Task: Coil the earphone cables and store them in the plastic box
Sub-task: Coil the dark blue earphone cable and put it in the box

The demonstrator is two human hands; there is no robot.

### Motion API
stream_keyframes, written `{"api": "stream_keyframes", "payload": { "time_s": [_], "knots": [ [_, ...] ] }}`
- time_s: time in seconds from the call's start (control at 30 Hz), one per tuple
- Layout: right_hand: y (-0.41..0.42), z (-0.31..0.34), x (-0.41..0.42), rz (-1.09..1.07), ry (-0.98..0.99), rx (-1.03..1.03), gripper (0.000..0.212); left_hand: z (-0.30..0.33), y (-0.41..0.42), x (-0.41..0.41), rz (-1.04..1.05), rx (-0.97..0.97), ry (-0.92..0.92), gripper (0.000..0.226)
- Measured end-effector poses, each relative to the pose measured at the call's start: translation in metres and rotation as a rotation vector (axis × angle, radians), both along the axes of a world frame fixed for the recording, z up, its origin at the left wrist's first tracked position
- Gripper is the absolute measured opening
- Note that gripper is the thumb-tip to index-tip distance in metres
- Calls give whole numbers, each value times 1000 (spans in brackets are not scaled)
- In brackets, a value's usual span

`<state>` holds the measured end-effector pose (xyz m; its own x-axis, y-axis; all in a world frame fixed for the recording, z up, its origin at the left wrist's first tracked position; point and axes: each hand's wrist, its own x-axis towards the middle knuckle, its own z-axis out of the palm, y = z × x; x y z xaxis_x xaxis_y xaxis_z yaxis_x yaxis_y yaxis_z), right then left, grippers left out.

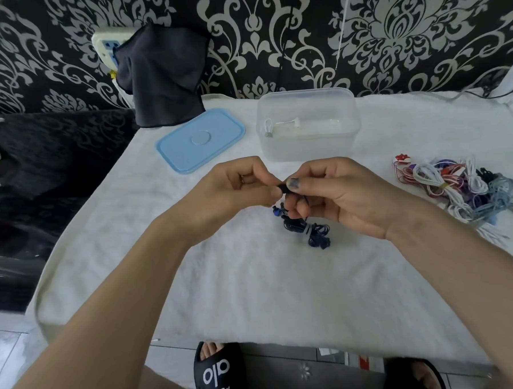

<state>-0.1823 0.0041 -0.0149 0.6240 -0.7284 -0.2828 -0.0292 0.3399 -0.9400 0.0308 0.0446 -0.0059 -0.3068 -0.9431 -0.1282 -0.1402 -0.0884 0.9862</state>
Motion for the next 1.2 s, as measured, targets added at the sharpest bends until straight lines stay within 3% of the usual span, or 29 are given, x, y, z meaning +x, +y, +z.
{"api": "stream_keyframes", "payload": {
  "time_s": [0.27,0.57,0.77,1.0,1.2],
  "knots": [
    [5,2,8,-85,-87,104,16,5,5,-7,103,-162,-111,13],
    [8,0,13,-145,-135,95,15,6,6,-11,139,-155,-86,15],
    [9,1,15,-204,-157,92,13,-2,-1,-8,144,-98,49,5],
    [13,0,20,-263,-187,116,15,-8,-7,-13,95,123,273,11],
    [12,-1,23,-331,-257,215,12,-2,-6,-17,232,-120,32,4]
  ]
}}
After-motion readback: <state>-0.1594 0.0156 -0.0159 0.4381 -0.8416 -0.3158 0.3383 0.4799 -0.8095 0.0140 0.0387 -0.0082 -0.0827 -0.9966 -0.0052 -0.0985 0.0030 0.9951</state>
